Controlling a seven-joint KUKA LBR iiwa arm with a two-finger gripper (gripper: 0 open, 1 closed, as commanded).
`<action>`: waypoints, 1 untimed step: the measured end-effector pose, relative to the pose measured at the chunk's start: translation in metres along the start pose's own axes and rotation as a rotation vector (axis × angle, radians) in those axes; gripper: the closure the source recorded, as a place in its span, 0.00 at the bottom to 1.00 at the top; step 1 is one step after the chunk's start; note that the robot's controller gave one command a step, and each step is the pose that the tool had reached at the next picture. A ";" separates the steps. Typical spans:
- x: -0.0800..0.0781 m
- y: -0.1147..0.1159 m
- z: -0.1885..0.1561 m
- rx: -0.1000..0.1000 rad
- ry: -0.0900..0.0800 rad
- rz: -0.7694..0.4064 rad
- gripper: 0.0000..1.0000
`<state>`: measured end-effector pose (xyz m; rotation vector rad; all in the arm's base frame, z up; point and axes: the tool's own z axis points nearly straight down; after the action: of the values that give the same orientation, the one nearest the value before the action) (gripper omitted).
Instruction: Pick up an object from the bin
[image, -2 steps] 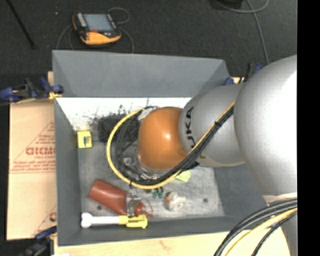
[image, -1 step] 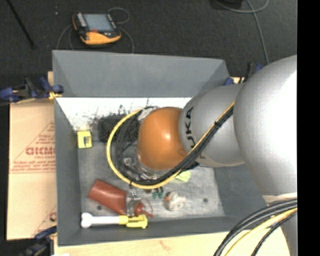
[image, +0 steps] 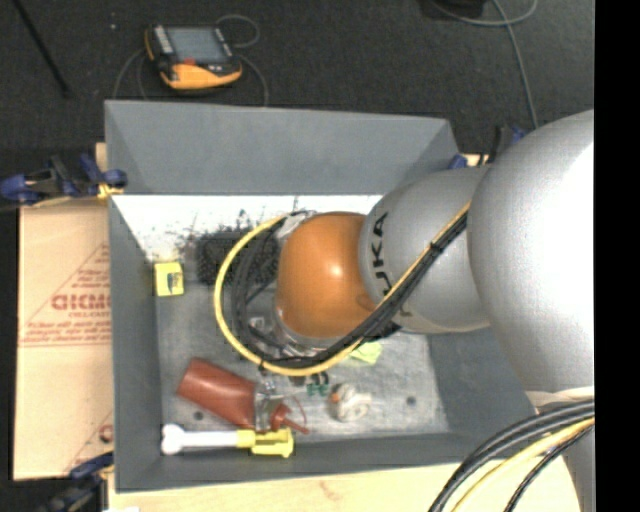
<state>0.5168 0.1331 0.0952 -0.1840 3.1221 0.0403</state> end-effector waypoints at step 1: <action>0.000 0.000 0.000 0.000 0.001 0.001 1.00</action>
Offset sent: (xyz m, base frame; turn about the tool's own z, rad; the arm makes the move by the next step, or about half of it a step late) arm 0.0000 0.0000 0.0000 0.0000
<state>0.5167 0.1329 0.0949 -0.1818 3.1228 0.0401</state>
